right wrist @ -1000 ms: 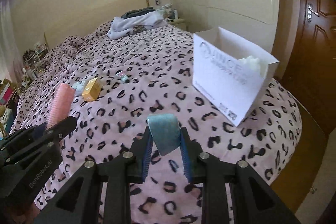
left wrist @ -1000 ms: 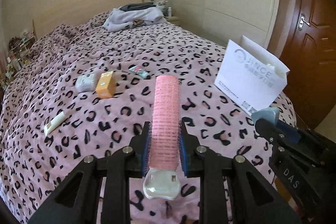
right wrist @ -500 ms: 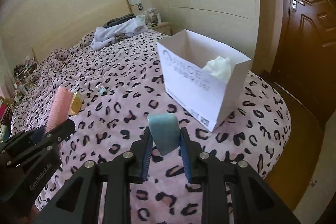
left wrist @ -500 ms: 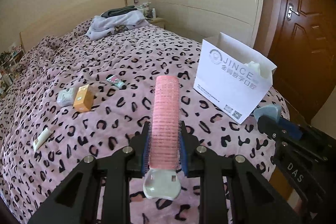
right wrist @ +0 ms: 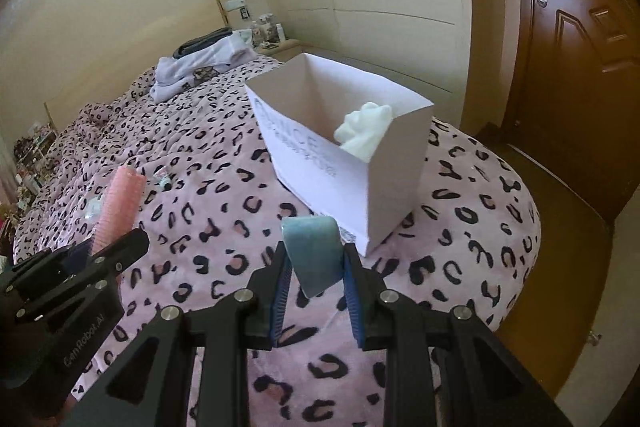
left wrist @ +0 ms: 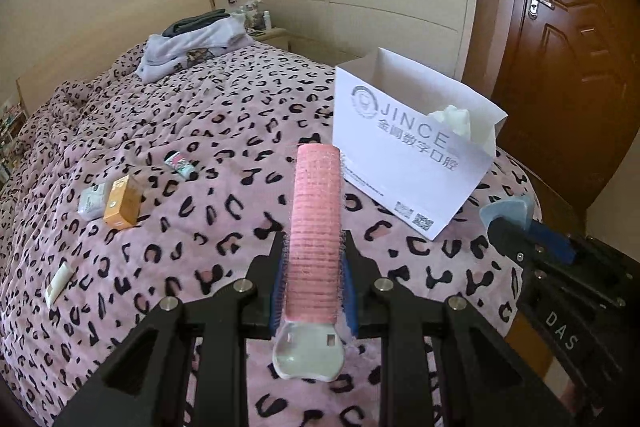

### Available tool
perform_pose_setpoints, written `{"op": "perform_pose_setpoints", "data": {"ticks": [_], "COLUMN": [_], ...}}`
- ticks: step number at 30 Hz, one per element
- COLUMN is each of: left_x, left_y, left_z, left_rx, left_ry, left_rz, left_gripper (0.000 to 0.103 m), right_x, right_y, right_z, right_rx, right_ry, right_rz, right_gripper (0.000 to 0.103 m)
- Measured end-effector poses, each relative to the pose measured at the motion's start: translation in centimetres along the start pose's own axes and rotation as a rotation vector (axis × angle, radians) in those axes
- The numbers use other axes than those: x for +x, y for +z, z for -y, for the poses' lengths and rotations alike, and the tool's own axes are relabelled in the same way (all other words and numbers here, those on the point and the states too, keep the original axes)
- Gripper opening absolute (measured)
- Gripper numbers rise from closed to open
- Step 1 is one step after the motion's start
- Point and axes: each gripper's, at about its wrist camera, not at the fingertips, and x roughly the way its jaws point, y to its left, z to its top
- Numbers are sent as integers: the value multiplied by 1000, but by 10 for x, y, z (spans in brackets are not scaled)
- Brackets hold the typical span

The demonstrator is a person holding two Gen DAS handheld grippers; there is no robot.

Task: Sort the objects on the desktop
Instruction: 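Carry the pink roller and blue sponge with both tools to the white paper bag, then lower the roller into the bag and open the left tool while the right tool releases the sponge inside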

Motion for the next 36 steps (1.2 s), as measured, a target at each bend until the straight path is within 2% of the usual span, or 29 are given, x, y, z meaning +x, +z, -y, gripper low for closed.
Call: {"op": "perform_pose_setpoints", "data": {"ticks": [7,18,36], "left_x": [11,23,51], "left_y": [13,48,147], "left_z": [13,13,29], "left_rx": [16,21,96], "left_ry": [-14,-57,-209], "left_rz": [-4,10,56], "left_gripper": [24,24,24], "right_x": [6,14,24], "right_y": [9,44,115], "right_z": [14,10,-2], "right_rx": [13,15,-22], "right_ry": [-7,7,-13], "right_rz": [-3,27,107], "right_gripper": [26,26,26]}}
